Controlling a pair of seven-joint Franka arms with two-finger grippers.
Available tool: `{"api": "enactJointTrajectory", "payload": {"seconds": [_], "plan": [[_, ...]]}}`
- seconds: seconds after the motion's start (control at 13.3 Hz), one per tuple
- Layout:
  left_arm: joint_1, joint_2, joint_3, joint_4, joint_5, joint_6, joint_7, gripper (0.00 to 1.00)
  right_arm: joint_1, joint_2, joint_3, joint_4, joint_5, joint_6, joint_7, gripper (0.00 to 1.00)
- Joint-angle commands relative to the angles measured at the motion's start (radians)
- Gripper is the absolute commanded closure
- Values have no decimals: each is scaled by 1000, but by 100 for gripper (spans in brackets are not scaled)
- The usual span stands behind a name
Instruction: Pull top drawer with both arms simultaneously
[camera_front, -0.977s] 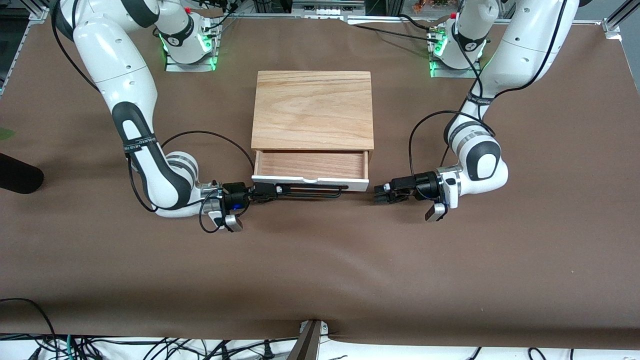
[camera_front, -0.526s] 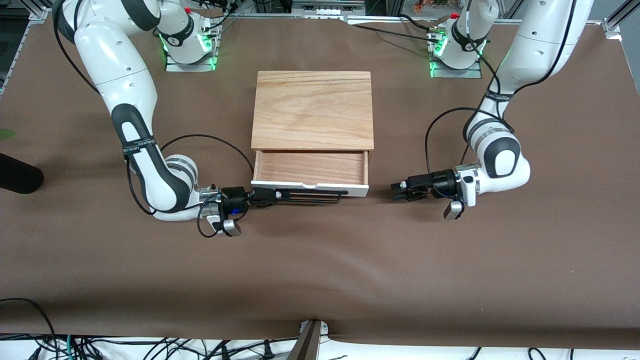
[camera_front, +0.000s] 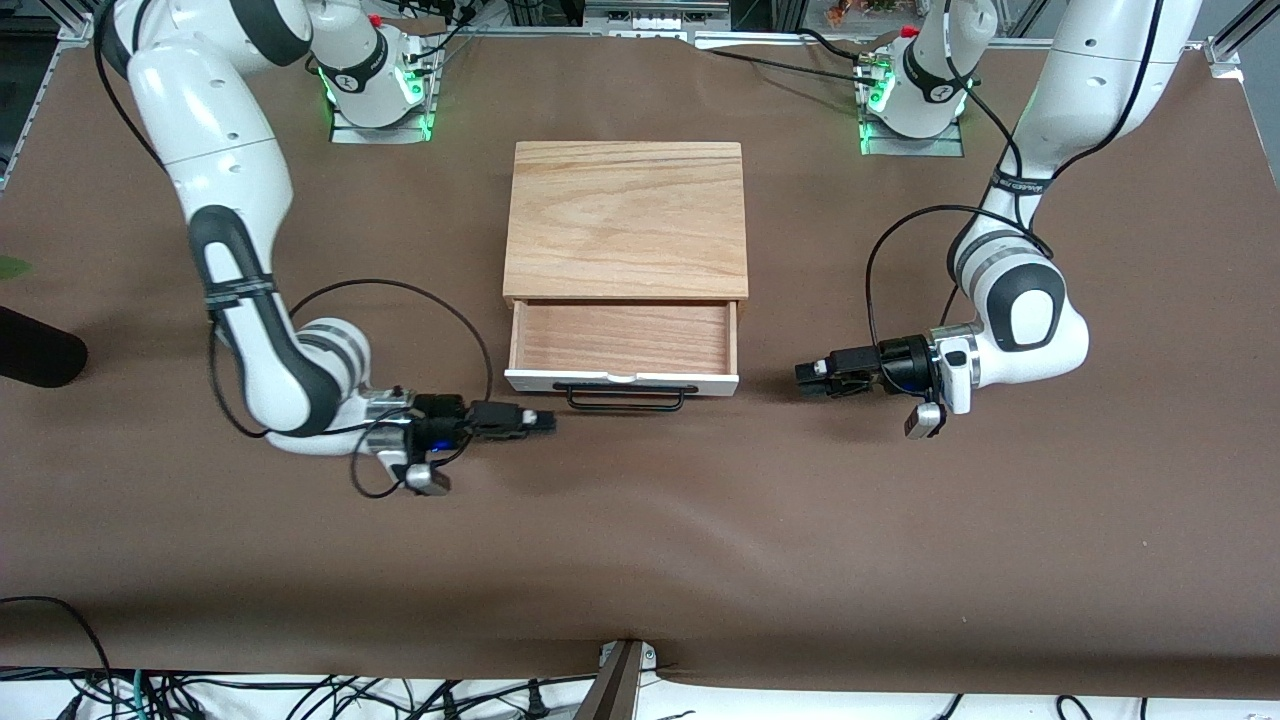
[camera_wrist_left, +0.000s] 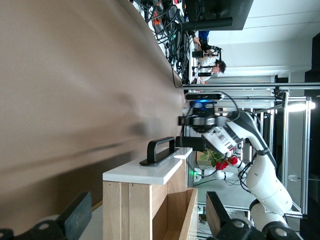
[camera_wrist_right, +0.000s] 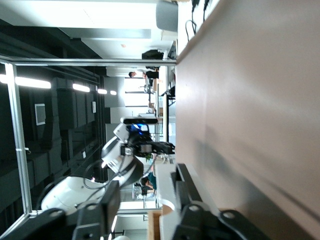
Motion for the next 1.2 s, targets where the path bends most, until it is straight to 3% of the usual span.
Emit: {"api": "enactJointTrajectory", "payload": {"seconds": [0.0,0.23,0.53,0.68,0.83,0.9,1.13], "plan": [[-6,-33,6,-2,83,41,-32,0,1,-49,2,5,-120,1,63,0],[-5,-128,8,-15,273,102,-186,0,-1,-182,-11,-1,-453,0,300,0],[9,-261,6,-17,653,138,-472,0,-2,-419,-11,-72,-926,-84,572,0],[9,-320,6,-19,835,135,-573,0,-11,-552,-11,-148,-1094,-132,611,0],[9,-386,2,-17,1048,110,-682,0,-19,-725,-7,-277,-1333,-140,608,0],[9,-413,-3,-14,1150,98,-704,0,-37,-806,-7,-343,-1410,-154,597,0],[9,-478,-4,-2,1389,67,-696,0,-119,-974,-7,-406,-1494,-241,606,0]]}}
